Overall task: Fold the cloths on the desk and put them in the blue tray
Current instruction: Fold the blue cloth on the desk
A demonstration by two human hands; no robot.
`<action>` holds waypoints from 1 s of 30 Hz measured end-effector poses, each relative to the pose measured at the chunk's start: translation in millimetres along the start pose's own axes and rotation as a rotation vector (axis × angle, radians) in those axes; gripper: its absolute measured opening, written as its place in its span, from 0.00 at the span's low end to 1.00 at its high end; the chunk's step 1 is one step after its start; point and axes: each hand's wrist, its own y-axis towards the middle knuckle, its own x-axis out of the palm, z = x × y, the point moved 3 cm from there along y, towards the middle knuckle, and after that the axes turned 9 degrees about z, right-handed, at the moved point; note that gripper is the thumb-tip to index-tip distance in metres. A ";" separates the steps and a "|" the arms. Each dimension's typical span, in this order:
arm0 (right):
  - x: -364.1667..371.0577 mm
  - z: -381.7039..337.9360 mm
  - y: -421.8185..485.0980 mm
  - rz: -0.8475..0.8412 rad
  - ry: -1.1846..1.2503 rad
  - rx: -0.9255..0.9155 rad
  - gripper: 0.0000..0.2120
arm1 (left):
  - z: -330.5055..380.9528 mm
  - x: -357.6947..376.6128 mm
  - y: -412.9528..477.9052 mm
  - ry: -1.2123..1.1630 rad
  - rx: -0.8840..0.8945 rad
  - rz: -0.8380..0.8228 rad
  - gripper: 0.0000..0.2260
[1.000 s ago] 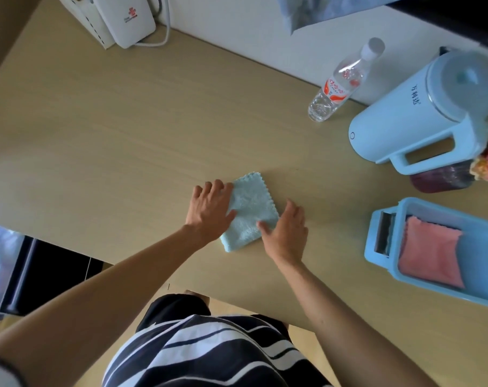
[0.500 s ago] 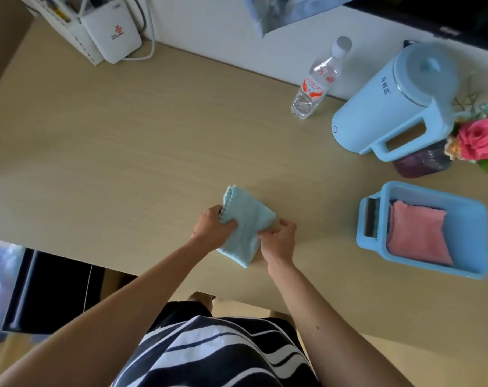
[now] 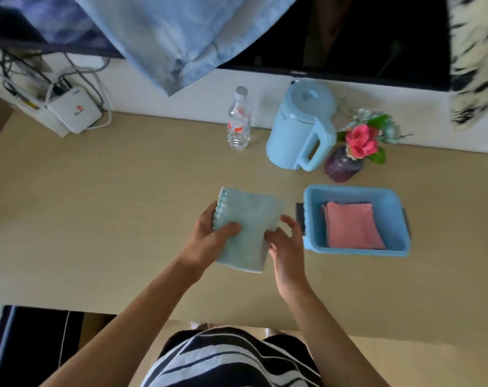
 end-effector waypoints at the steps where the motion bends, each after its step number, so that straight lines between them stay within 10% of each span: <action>1: -11.7 -20.9 -1.1 -0.003 -0.011 -0.096 0.22 | 5.8 13.5 -1.9 0.006 0.024 -0.009 0.20; 6: -74.3 -112.0 3.2 -0.046 -0.242 -0.522 0.19 | 19.6 84.7 3.2 0.301 0.247 0.050 0.14; 14: -165.5 -174.7 70.5 0.008 -1.013 -0.715 0.14 | -6.1 208.7 33.3 0.736 0.514 -0.026 0.25; 30: -180.8 -143.0 148.3 -0.183 -1.963 -0.622 0.16 | -102.9 268.6 97.7 1.177 0.146 -0.141 0.32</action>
